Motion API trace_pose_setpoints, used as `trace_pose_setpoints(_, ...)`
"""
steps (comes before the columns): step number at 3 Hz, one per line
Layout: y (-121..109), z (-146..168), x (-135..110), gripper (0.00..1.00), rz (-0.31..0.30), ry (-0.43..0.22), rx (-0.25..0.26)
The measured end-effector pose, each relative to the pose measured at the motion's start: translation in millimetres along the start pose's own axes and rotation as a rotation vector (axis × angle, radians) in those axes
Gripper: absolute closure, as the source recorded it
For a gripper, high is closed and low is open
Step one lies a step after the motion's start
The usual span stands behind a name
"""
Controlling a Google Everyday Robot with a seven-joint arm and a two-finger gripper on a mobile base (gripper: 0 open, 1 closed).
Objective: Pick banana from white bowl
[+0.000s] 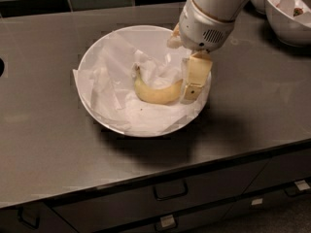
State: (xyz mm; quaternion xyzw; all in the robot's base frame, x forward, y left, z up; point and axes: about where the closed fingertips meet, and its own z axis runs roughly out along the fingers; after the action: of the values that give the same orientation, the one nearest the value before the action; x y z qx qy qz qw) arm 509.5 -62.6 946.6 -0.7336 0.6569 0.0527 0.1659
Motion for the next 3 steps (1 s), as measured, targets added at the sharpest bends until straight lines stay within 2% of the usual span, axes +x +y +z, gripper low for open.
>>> trace_pose_setpoints(1, -10, 11, 1, 0.20, 0.005, -0.012, -0.022)
trace_pose_setpoints(3, -13, 31, 4, 0.30, 0.019, -0.037, -0.072)
